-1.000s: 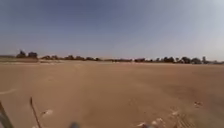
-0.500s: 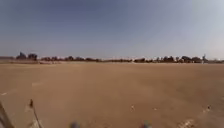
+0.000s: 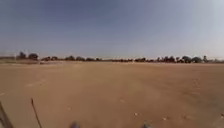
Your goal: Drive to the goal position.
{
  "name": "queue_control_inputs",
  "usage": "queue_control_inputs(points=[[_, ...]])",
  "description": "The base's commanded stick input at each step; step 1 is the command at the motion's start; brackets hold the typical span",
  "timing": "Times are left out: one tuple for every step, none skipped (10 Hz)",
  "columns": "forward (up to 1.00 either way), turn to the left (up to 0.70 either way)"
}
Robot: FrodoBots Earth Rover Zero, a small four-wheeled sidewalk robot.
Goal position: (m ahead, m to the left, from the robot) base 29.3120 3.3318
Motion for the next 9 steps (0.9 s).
queue_control_inputs(points=[[0.50, 0.00], [0.50, 0.00], [0.50, 0.00], [0.50, 0.00], [0.50, 0.00], [0.50, 0.00], [0.50, 0.00], [0.50, 0.00], [0.50, 0.00]])
